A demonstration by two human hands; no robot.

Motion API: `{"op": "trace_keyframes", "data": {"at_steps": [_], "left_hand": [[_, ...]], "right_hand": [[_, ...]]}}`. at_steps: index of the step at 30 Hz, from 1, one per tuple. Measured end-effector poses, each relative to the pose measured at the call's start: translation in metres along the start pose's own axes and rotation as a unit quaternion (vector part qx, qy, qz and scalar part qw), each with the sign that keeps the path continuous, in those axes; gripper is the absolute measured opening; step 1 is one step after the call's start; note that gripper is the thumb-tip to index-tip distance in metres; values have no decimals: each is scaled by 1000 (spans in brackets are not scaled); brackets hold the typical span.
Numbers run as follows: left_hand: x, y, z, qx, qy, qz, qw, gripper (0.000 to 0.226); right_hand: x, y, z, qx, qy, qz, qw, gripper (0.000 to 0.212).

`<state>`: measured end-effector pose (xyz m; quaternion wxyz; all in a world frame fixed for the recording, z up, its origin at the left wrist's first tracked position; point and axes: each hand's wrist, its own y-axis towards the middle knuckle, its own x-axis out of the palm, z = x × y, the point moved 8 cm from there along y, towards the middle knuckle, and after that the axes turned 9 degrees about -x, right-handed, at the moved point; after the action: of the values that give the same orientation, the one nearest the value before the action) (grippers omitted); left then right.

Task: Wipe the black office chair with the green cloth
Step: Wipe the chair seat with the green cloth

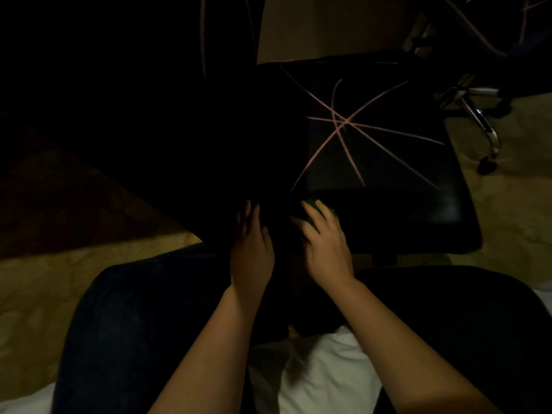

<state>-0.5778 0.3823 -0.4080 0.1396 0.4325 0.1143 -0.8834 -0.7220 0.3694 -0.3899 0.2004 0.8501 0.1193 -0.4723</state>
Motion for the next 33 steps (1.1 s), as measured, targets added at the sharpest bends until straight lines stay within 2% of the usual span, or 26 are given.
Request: {"op": "trace_keyframes", "data": {"at_steps": [5,18,24,29,33], "left_hand": [[1,-3,-2,3,39,-8,999,52],[1,-16,-12,-16,89,-34,995,66],[2,-22,-18,-73,118,-32,990,65],[0,-22,-16,-90,108,-22,990,59],[-11,-26,-16,-112,72,15,991,51]], "right_hand": [[-22,-17,29,0,-5,-1,1000,45],[-90,-78,112,165,-28,101,981,44],[-94,-70,105,159,-17,147,976,36],[-56,-40,64,76,17,75,994,36],[-34,-21,37,52,47,77,995,38]]}}
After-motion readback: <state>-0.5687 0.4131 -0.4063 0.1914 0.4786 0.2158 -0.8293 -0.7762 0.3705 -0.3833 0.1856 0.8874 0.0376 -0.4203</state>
